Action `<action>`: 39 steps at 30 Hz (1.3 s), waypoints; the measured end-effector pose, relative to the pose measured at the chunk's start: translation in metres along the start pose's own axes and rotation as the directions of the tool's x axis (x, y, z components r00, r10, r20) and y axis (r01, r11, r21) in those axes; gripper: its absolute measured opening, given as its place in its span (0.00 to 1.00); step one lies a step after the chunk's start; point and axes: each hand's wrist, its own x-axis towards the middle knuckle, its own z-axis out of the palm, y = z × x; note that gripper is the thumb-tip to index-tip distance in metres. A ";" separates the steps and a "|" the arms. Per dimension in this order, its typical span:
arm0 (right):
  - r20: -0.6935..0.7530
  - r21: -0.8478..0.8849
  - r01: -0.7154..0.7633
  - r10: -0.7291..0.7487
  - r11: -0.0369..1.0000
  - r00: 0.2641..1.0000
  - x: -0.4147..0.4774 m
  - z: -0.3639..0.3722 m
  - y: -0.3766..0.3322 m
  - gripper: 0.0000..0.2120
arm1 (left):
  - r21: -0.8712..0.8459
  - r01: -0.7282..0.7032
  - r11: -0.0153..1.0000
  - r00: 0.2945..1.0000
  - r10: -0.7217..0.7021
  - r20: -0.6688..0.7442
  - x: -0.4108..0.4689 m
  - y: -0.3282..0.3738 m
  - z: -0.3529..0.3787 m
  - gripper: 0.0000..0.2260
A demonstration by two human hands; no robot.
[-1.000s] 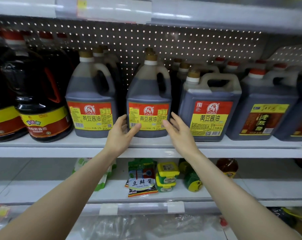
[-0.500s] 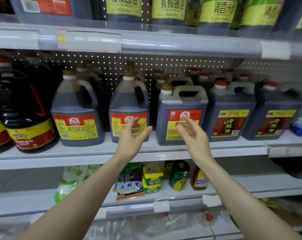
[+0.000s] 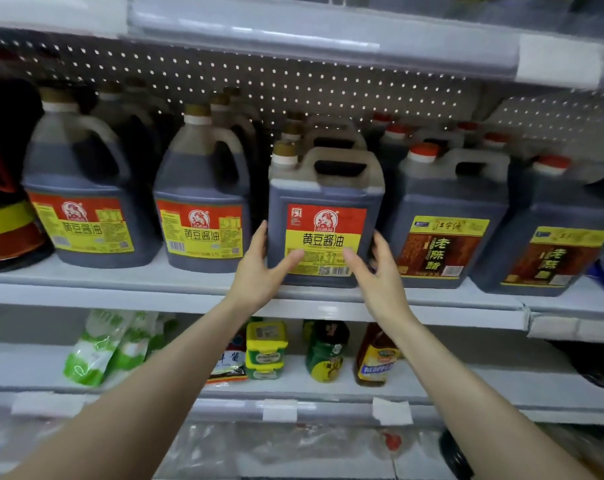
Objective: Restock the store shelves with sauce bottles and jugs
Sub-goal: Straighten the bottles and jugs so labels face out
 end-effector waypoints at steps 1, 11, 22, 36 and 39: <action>0.020 -0.001 0.008 -0.008 1.000 1.000 0.006 -0.001 0.005 0.32 | 0.001 0.000 1.000 1.000 0.000 -0.003 0.003 -0.003 0.002 0.47; 0.088 0.028 0.017 -0.020 0.999 0.996 0.034 0.003 0.031 0.32 | -0.081 -0.042 0.996 0.999 0.041 -0.018 0.017 -0.010 0.017 0.28; 0.050 0.004 0.043 -0.044 0.999 0.998 0.044 0.008 0.038 0.33 | -0.074 -0.047 0.996 0.999 0.046 -0.016 0.027 -0.014 0.016 0.32; 0.024 -0.013 0.043 -0.043 0.999 0.999 0.053 0.014 0.043 0.32 | -0.080 -0.045 0.996 0.999 0.043 -0.032 0.037 -0.020 0.017 0.28; 0.021 -0.009 0.046 -0.046 0.999 0.999 0.054 0.015 0.044 0.32 | -0.093 -0.044 0.995 0.999 0.041 -0.031 0.037 -0.020 0.018 0.28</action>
